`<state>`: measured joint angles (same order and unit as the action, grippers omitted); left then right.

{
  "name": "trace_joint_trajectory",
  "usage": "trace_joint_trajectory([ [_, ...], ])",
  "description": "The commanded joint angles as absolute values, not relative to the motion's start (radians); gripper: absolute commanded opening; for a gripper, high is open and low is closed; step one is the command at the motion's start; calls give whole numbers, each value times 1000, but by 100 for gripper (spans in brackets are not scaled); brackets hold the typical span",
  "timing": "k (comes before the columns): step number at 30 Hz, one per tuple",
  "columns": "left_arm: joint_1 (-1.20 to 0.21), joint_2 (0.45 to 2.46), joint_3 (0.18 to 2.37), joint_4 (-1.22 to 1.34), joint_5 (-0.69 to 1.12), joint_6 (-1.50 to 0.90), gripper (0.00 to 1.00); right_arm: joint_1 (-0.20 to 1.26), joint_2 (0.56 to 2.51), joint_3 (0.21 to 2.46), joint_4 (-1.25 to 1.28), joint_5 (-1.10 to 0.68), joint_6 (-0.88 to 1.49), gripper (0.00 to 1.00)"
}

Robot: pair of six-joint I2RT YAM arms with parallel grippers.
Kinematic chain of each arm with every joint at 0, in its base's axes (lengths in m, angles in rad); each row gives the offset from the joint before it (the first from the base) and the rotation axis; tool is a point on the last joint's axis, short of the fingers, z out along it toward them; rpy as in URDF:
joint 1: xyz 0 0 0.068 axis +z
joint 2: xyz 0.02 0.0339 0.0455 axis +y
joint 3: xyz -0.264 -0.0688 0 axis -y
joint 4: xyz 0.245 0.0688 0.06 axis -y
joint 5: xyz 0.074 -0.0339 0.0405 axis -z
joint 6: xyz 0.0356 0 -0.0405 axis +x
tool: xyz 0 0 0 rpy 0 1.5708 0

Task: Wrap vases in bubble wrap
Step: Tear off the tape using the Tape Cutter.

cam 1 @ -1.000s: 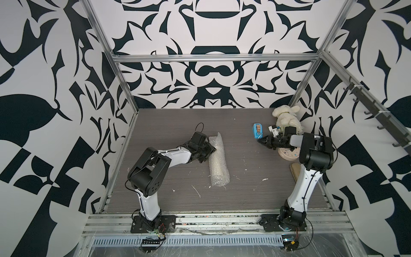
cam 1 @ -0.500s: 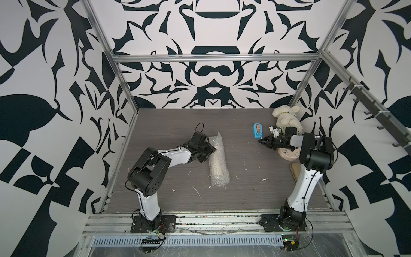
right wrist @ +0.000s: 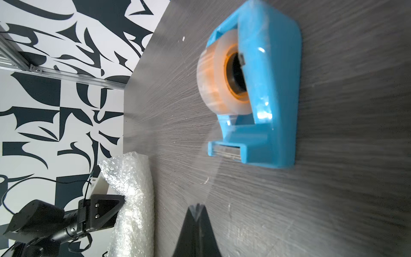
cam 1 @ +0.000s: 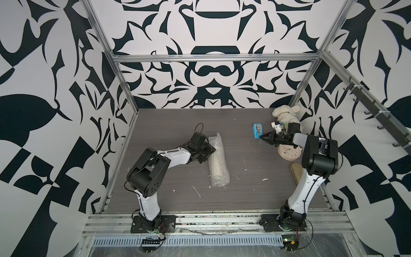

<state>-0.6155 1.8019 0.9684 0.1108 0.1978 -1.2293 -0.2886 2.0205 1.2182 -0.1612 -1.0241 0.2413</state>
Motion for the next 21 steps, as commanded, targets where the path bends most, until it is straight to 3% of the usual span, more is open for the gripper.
trace_joint_trajectory([
  [1, -622, 1800, 926, 18, 200, -1209, 52, -293, 2006, 1217, -208, -1067, 242, 0],
  [12, -622, 1796, 922, 19, 197, -1210, 52, -293, 2020, 1162, -201, -1035, 260, 0],
  [21, -620, 1804, 931, 18, 198, -1211, 52, -268, 2111, 1209, -285, -837, 321, 0],
])
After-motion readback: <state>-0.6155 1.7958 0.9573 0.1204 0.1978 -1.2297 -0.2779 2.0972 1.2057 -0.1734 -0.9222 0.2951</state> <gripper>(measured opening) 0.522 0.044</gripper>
